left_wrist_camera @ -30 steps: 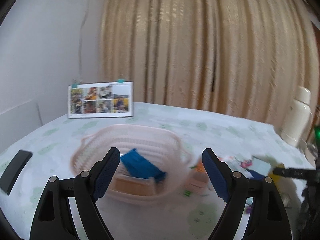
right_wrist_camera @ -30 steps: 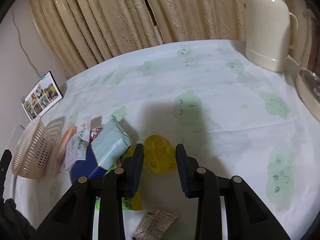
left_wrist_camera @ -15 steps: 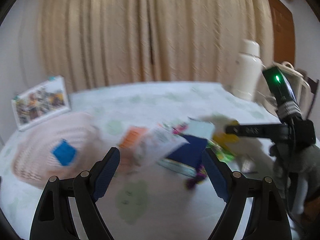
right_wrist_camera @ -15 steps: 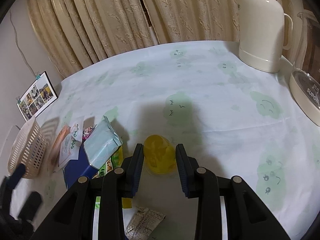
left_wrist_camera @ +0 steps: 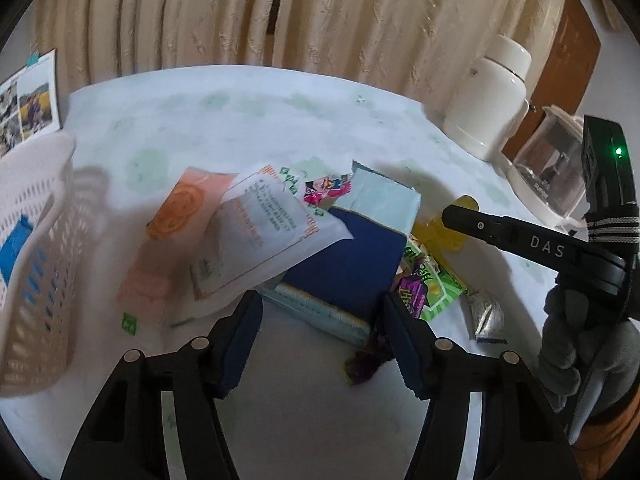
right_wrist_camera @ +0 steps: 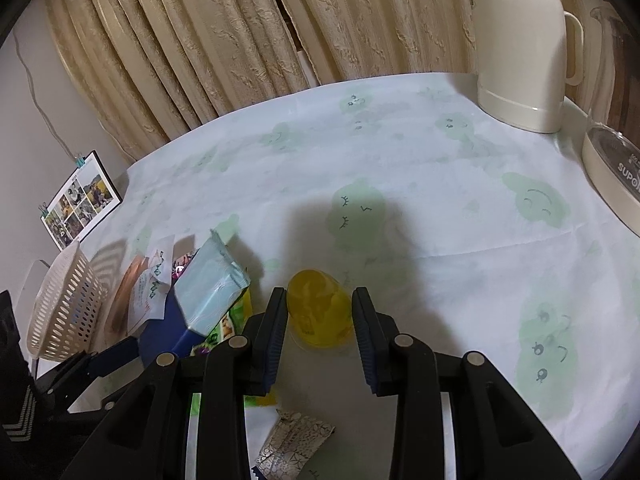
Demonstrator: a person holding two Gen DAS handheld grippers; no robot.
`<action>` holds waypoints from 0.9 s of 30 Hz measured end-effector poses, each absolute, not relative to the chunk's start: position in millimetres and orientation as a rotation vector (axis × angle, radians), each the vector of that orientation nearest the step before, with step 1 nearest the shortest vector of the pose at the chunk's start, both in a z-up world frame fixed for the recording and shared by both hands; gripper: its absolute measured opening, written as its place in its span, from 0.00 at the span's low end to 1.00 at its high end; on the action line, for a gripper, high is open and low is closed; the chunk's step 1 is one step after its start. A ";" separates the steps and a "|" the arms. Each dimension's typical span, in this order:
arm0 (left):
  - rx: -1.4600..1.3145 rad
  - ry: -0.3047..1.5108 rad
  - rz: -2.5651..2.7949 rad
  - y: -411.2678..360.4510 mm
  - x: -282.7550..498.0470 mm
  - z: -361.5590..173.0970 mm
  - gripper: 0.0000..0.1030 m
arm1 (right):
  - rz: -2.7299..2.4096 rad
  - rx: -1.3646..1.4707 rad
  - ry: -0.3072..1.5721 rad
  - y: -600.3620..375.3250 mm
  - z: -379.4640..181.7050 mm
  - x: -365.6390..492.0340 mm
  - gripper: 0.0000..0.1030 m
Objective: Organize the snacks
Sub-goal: 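Open the left tool and withdraw it from the basket toward the snack pile, then lower the left tool over the dark blue wafer pack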
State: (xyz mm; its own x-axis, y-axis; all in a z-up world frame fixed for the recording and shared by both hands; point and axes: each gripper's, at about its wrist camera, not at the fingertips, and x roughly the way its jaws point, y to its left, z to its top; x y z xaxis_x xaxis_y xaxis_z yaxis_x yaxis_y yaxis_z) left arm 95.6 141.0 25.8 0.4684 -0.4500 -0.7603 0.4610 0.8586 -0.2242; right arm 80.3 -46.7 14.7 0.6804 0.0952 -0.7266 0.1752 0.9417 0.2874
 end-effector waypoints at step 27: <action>0.033 0.935 -0.614 107.2 104.1 38.1 0.63 | -0.074 0.442 0.823 -70.5 16.6 79.6 0.35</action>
State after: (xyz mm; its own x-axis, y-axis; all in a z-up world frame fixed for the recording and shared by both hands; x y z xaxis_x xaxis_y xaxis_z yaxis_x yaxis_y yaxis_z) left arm 104.1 107.2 38.1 0.4370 -0.4794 -0.7611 0.5072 0.8301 -0.2316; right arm 79.6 -70.5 16.6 0.6831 0.1052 -0.7227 0.2323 0.9068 0.3517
